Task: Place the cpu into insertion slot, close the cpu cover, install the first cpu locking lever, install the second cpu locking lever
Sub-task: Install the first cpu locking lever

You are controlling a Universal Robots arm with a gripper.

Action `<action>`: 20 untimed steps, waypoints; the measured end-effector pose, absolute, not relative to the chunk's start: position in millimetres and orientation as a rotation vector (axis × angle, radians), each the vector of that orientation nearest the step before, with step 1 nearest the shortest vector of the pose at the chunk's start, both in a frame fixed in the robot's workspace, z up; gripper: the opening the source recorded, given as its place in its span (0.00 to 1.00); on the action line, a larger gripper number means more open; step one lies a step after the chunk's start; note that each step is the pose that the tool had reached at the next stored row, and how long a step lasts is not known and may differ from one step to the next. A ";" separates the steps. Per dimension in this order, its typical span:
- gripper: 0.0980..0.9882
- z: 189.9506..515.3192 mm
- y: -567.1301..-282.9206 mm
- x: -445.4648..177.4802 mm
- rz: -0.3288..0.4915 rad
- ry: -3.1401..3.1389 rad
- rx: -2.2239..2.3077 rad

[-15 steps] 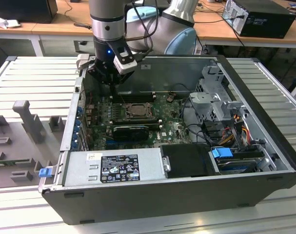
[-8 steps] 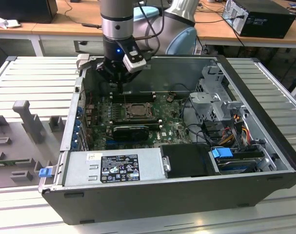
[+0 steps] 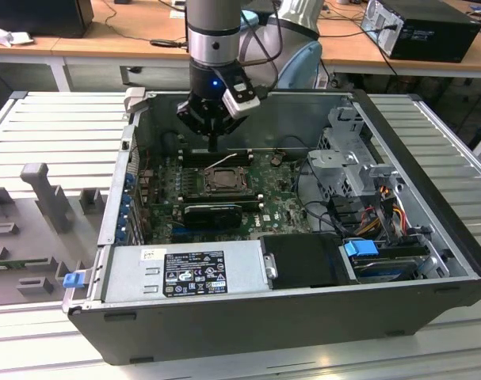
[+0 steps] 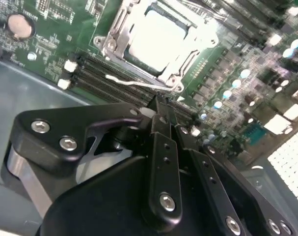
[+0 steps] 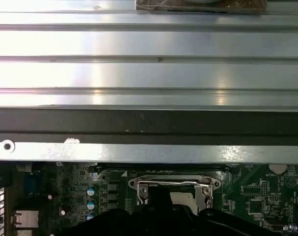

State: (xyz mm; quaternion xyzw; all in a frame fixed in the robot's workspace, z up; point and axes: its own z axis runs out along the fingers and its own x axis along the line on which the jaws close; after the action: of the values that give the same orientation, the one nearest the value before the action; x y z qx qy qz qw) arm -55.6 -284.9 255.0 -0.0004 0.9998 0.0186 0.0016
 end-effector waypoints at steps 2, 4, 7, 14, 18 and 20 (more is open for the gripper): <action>0.01 253.9 -288.1 -55.6 0.068 3.137 -0.001; 0.01 252.2 -289.6 -55.6 0.073 3.133 -0.001; 0.01 249.6 -289.6 -55.5 0.128 3.131 0.000; 0.01 234.7 -289.5 -48.9 0.129 3.132 -0.005; 0.01 232.3 -289.3 -44.3 0.149 3.131 -0.023; 0.01 230.3 -289.2 -43.6 0.150 3.131 -0.044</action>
State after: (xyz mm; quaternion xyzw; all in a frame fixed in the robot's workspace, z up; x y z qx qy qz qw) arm -43.6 -289.2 230.3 -0.0140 0.9988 0.0479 0.0032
